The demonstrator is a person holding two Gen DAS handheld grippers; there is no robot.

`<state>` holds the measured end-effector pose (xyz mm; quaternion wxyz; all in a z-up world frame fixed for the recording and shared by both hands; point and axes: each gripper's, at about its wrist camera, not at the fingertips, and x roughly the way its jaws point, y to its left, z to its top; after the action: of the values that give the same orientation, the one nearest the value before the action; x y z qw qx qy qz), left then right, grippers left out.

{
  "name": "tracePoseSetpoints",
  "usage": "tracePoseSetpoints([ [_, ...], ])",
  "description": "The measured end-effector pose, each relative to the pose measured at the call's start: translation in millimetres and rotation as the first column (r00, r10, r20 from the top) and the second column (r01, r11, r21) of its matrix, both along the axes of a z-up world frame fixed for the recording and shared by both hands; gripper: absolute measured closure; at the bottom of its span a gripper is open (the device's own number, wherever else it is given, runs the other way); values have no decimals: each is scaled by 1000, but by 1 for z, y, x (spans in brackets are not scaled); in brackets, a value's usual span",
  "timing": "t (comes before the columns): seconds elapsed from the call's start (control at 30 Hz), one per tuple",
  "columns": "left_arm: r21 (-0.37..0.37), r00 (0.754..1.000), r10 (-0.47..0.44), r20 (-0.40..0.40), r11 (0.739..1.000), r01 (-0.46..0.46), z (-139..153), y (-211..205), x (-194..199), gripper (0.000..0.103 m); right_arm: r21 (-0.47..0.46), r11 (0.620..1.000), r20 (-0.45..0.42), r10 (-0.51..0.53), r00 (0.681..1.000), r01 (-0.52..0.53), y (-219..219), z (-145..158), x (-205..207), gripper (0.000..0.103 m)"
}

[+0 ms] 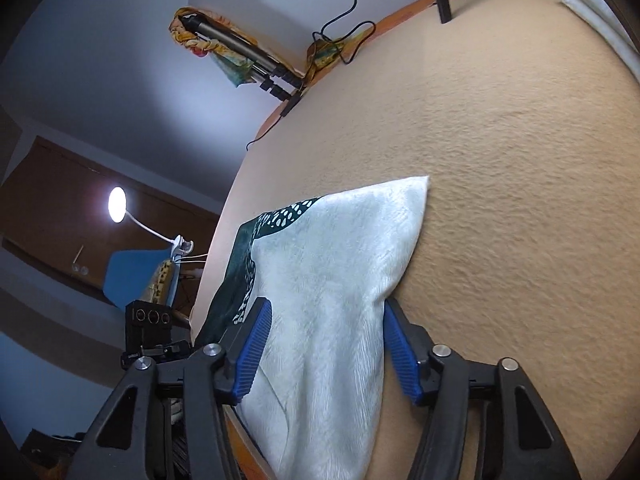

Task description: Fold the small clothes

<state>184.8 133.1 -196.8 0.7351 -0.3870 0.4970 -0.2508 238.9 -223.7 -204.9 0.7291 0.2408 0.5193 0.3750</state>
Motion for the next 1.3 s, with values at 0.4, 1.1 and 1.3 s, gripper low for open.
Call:
tracePoseSetpoints([
  [0.4,113,998,-45,33,993,41,1,-21,14,93,-102,995,17,-15,1000,16,29,-4,4,98],
  [1.1,221,960,-136,244,972,82,58,-60,10,96,-288,954,286,1,958,85,33,84,-20,102],
  [1.3,231,941,-189,281,965,125,71,-90,23,96,-309,945,332,-3,943,111,7,115,-21,102],
])
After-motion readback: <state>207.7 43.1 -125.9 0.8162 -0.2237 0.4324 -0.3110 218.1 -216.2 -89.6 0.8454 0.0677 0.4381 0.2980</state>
